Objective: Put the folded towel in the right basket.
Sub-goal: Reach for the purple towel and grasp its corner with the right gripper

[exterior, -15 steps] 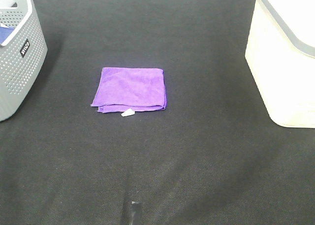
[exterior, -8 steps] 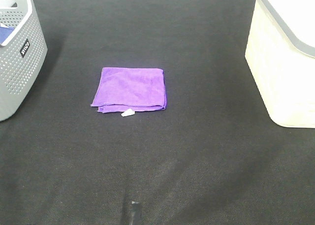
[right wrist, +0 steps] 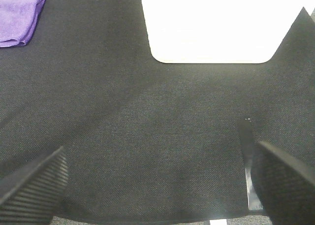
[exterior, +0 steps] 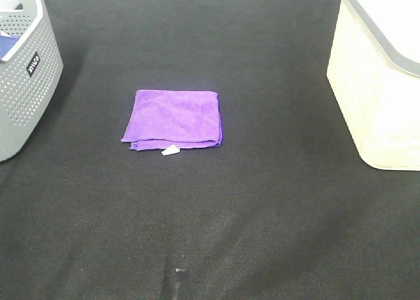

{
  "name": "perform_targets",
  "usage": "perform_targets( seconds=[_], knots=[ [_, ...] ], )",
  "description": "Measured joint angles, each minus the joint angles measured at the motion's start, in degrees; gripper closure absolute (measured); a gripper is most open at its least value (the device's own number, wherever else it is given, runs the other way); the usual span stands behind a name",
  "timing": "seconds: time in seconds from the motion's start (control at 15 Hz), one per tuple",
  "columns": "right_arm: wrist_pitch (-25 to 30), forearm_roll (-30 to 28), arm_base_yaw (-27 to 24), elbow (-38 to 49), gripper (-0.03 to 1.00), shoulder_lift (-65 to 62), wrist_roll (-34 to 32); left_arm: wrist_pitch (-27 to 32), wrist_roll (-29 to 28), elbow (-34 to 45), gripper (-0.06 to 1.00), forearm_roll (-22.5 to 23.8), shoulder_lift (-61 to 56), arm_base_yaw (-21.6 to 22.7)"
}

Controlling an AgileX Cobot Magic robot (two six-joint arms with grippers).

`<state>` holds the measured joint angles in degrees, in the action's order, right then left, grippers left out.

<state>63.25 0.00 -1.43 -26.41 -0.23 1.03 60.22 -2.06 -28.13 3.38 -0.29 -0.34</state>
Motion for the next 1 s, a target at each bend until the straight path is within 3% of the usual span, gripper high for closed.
perform_targets(
  seconds=[0.53,0.67,0.87,1.0],
  knots=[
    [-0.1,0.0,0.0,-0.1,0.01,0.0,0.5,0.0,0.0,0.0,-0.04,0.0,0.0,0.0],
    [-0.2,0.0,0.0,-4.8,0.01,5.7,0.6,0.0,0.0,0.0,-0.04,0.0,0.0,0.0],
    [5.2,2.5,0.0,-26.3,0.01,36.8,0.5,0.0,0.0,0.0,-0.04,0.0,0.0,0.0],
    [6.1,2.8,0.0,-39.5,0.01,52.5,0.5,0.0,0.0,0.0,-0.04,0.0,0.0,0.0]
  ],
)
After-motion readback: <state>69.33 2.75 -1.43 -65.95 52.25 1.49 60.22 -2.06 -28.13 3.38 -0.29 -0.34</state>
